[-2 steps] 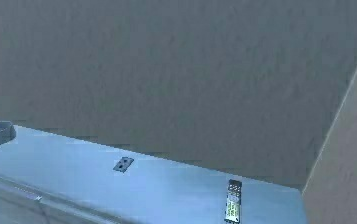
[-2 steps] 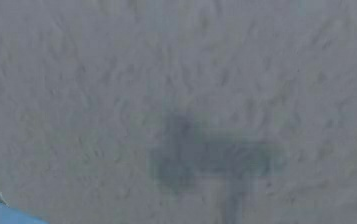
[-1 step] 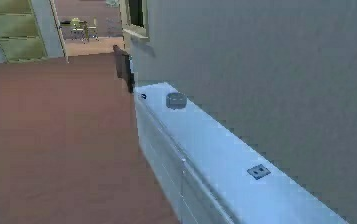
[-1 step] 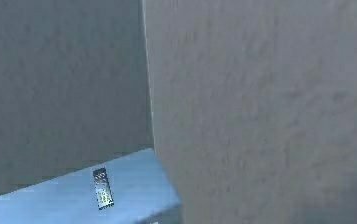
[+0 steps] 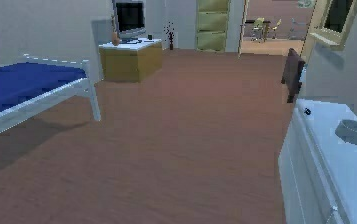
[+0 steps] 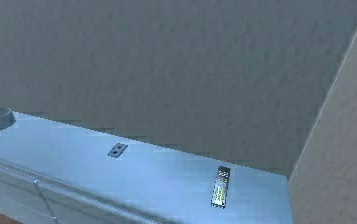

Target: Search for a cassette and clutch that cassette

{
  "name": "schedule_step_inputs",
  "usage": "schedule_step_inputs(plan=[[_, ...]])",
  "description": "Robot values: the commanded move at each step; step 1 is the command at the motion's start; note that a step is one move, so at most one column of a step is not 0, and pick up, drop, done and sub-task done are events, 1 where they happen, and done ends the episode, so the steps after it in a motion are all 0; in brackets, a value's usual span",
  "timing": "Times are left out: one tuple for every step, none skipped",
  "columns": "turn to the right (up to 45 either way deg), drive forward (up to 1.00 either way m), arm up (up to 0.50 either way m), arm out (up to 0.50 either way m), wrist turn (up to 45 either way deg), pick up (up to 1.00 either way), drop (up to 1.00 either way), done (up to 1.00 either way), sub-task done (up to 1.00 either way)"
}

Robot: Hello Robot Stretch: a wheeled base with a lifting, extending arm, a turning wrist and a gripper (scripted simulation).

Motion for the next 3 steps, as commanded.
schedule_step_inputs(plan=[[-15.0,0.00,0.00,0.00,0.0,0.00,0.00,0.00,0.00],[-3.0,0.00,0.00,0.00,0.0,0.00,0.00,0.00,0.00],[45.0,0.00,0.00,0.00,0.0,0.00,0.00,0.00,0.00]])
